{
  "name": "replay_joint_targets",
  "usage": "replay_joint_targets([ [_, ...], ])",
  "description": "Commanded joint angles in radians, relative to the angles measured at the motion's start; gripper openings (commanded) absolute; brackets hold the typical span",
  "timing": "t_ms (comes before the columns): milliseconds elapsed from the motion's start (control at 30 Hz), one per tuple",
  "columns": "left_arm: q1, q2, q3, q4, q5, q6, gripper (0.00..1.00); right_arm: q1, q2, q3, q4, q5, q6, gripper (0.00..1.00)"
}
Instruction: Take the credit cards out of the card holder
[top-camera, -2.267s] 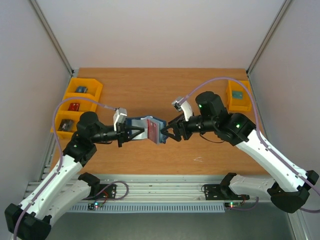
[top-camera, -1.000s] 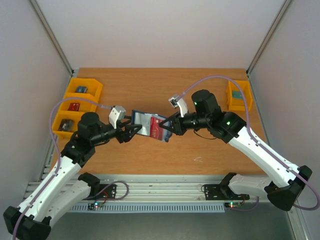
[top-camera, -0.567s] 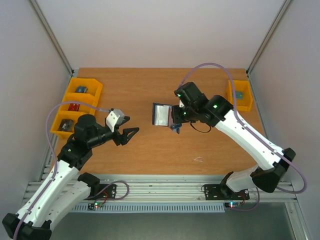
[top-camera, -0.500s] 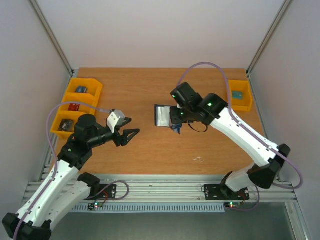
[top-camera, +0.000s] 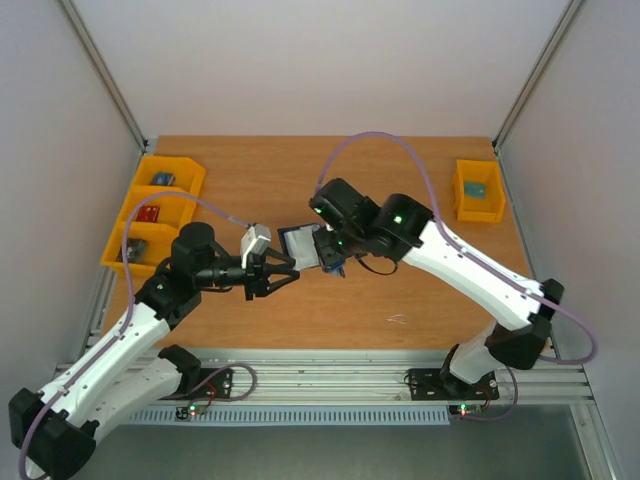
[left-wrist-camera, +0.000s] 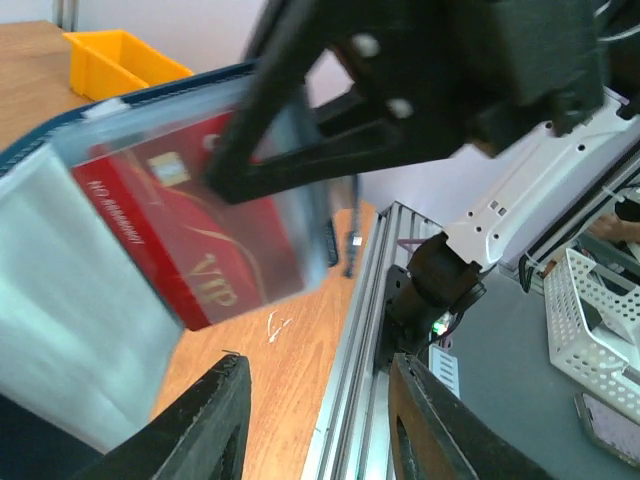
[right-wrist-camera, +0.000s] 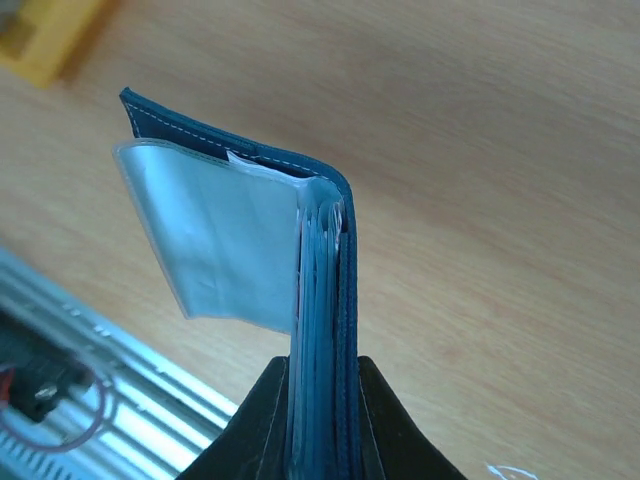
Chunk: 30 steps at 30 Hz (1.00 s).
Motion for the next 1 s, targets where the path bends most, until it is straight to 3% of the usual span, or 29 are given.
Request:
replay_joint_targets([
  [0, -0.003, -0.012, 0.005, 0.085, -0.04, -0.086, 0.39, 0.003, -0.131, -0.083, 0.185, -0.202, -0.102, 0.01],
  [133, -0.003, 0.005, 0.01, 0.089, -0.014, -0.073, 0.36, 0.003, -0.166, -0.124, 0.233, -0.439, -0.178, 0.01],
  [433, -0.003, -0.012, 0.004, 0.087, 0.051, -0.041, 0.33, 0.003, -0.321, -0.294, 0.443, -0.643, -0.232, 0.01],
  [667, -0.003, -0.012, 0.01, 0.222, 0.139, -0.065, 0.36, 0.003, -0.332, -0.334, 0.532, -0.752, -0.246, 0.01],
  [800, -0.003, -0.01, 0.036, 0.279, 0.205, -0.105, 0.25, 0.003, -0.339, -0.352, 0.575, -0.698, -0.242, 0.01],
  [967, -0.003, -0.009, 0.045, 0.291, 0.231, -0.109, 0.01, 0.002, -0.341, -0.375, 0.594, -0.661, -0.242, 0.01],
])
